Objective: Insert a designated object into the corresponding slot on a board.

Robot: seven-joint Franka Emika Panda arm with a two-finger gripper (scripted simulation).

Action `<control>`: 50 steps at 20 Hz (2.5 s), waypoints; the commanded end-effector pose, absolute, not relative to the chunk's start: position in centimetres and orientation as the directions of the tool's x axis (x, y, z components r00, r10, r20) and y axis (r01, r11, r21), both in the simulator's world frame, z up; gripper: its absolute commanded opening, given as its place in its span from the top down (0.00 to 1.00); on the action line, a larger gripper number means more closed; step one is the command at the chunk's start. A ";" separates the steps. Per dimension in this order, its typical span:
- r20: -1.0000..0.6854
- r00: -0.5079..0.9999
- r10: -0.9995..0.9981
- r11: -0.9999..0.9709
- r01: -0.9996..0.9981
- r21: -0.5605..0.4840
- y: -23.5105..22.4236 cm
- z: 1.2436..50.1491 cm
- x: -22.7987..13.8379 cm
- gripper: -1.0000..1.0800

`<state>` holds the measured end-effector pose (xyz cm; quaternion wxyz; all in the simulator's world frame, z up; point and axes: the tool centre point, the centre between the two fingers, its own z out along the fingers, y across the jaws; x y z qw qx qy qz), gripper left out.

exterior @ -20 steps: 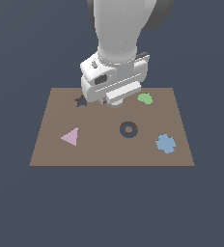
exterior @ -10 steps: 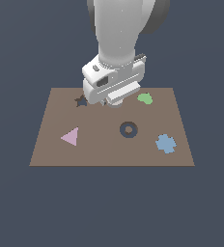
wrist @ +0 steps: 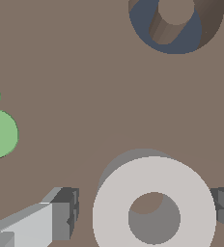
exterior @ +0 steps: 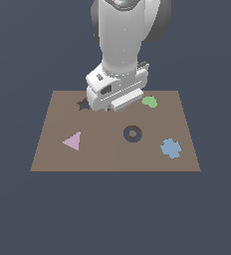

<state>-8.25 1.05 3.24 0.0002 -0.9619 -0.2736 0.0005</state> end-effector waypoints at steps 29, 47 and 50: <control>0.001 0.928 0.373 -0.928 0.373 0.001 2.5 3.2 -7.1 1.00; 0.001 0.977 -0.215 -0.977 -0.215 0.000 5.9 3.8 -1.5 1.00; 0.001 0.951 -0.310 -0.951 -0.310 0.000 6.1 3.8 -0.4 1.00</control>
